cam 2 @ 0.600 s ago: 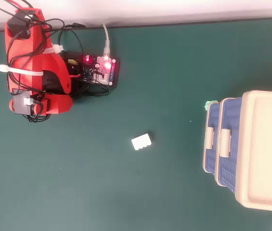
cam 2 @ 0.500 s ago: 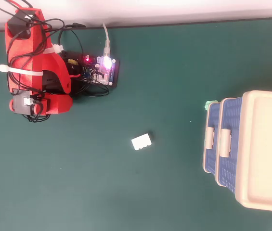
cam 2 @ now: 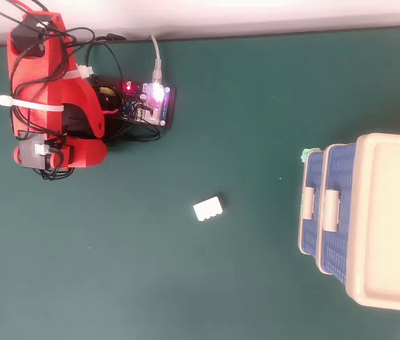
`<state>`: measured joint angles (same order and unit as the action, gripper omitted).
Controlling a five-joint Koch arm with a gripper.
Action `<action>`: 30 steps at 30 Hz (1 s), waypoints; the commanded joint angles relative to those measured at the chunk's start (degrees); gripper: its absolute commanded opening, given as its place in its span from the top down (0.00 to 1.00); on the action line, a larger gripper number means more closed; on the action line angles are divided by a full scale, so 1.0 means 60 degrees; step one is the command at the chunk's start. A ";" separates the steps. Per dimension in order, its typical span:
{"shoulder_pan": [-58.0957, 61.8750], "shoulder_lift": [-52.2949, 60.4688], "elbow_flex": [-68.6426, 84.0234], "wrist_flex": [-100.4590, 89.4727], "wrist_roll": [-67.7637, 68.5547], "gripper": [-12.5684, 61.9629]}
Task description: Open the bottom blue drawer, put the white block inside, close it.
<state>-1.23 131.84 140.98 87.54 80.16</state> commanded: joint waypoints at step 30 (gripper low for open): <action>-1.2671 -0.8804 -0.6768 -1.8853 1.5205 0.38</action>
<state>-76.11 79.45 100.72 -12.39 169.72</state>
